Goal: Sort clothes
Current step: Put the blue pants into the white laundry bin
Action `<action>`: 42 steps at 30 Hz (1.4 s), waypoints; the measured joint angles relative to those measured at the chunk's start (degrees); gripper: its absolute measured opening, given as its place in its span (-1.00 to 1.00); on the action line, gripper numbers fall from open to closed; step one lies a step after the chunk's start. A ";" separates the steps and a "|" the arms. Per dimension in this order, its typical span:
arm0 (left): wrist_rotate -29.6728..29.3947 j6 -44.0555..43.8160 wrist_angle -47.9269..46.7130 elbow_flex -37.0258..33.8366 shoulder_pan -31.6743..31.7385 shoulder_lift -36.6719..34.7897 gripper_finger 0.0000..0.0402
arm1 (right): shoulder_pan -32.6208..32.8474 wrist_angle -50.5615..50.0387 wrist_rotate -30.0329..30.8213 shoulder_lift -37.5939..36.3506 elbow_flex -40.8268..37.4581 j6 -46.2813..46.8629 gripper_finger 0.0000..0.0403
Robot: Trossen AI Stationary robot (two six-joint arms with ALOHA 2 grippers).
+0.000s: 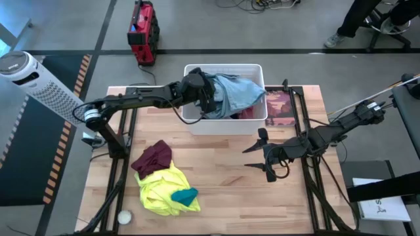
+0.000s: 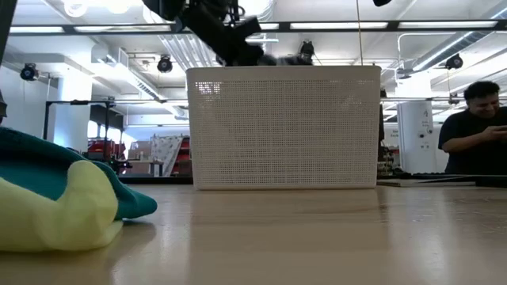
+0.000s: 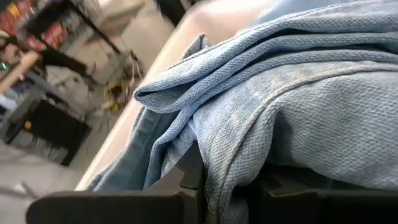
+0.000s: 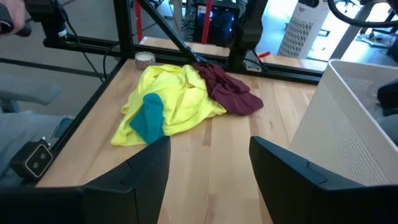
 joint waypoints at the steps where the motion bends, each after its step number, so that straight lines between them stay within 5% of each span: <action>1: -0.20 -0.03 -1.01 0.00 0.09 0.43 -0.81 | 0.00 -0.32 0.00 0.00 0.00 0.17 0.02; 6: -0.15 -1.85 -5.81 0.00 0.14 0.81 -0.69 | 0.00 -0.75 -0.02 0.00 0.00 0.30 0.02; 18: -0.18 -3.80 -7.90 0.09 -0.20 -1.57 0.24 | 0.00 -0.68 0.00 0.00 0.00 1.01 0.03; 24: -0.30 -2.67 -9.34 0.09 -1.33 -7.08 0.40 | -0.02 -1.66 0.23 0.00 0.00 0.84 0.03; 33: 0.22 -2.33 -14.95 -0.32 -5.70 -16.90 0.06 | -0.02 -3.93 3.15 0.02 -0.07 0.84 -0.07; 42: 12.54 -2.60 -7.30 0.46 -4.40 -10.95 -0.82 | -0.20 -2.91 3.61 0.02 -0.07 -0.22 -0.26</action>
